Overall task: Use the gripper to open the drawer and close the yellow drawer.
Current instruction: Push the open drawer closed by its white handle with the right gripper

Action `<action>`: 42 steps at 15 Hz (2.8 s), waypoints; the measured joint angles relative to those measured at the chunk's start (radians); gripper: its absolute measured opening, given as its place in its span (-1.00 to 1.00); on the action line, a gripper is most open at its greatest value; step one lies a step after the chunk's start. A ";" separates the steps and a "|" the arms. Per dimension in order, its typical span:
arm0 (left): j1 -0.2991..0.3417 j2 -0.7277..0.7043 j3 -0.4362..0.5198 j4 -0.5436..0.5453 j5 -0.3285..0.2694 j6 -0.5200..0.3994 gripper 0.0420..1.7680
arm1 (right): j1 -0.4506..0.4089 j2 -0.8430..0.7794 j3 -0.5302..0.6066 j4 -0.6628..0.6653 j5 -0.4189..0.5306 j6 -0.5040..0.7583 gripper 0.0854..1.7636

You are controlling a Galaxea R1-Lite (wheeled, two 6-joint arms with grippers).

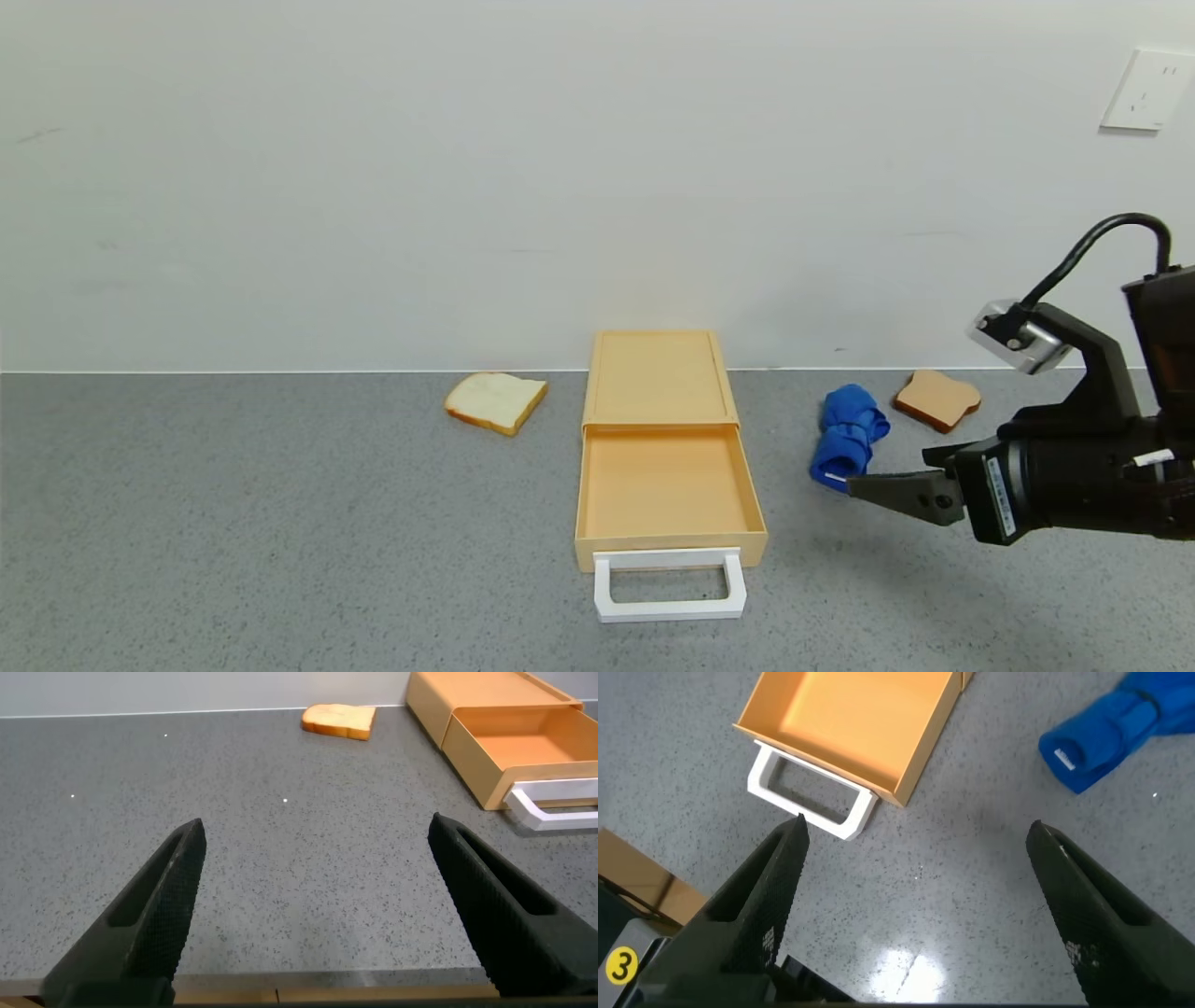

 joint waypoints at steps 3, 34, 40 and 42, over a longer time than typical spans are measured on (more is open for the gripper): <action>0.000 0.000 0.000 0.000 0.000 0.000 0.94 | 0.096 0.059 -0.008 0.002 -0.101 0.083 0.94; 0.000 0.000 0.000 0.000 0.000 0.000 0.94 | 0.561 0.827 -0.894 0.555 -0.393 0.590 0.94; 0.000 0.000 0.000 0.000 0.000 0.000 0.94 | 0.539 0.914 -1.029 0.630 -0.408 0.624 0.94; 0.000 0.000 0.000 0.000 0.000 0.000 0.94 | 0.536 0.930 -1.036 0.630 -0.424 0.643 0.94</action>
